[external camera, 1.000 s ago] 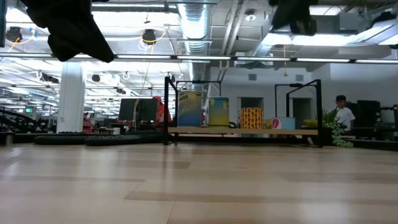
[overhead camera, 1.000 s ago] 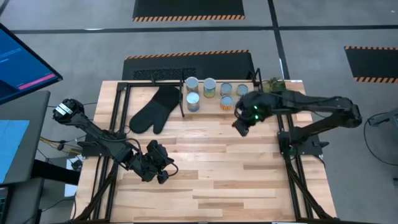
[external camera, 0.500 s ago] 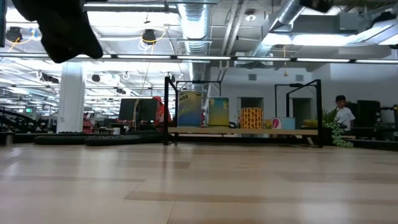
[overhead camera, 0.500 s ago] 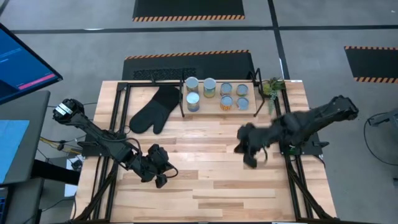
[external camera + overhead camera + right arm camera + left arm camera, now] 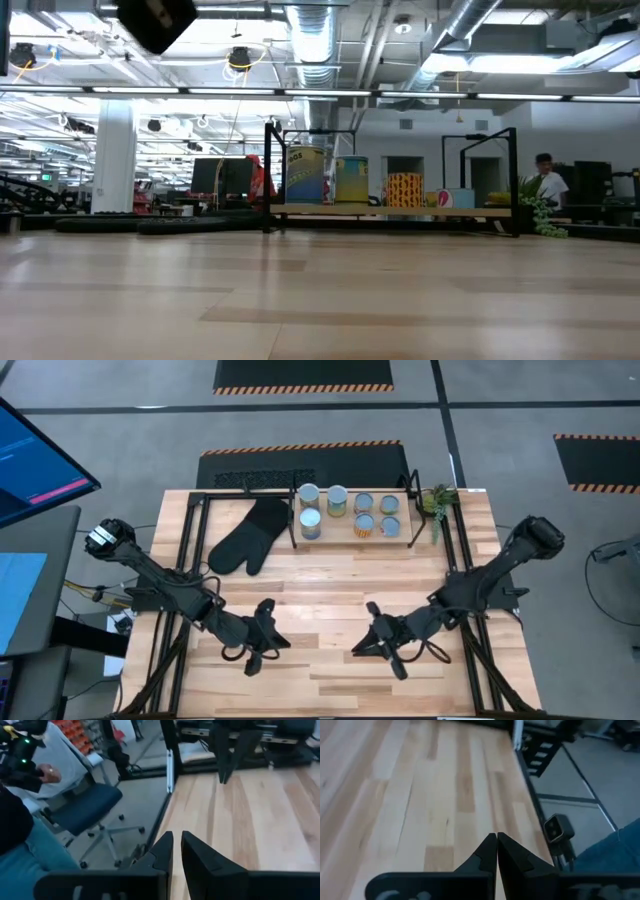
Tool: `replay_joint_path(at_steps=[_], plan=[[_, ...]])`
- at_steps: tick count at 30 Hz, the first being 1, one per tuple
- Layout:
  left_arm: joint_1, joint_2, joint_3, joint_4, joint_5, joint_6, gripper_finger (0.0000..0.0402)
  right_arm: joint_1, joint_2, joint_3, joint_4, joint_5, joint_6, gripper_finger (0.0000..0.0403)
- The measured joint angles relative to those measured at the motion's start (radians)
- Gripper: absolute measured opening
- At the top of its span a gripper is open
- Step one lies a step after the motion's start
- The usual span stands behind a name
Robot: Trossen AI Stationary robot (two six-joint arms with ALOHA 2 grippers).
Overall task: Pick and place cans onto a shelf
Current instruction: Return to Home Position
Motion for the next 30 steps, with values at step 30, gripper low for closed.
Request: replay_joint_path(at_steps=[30], plan=[[0.285, -0.402, -0.418, 0.287, 0.327, 0.194, 0.0000, -0.060, -0.081, -0.660, 0.901, 0.034, -0.081, 0.0064]])
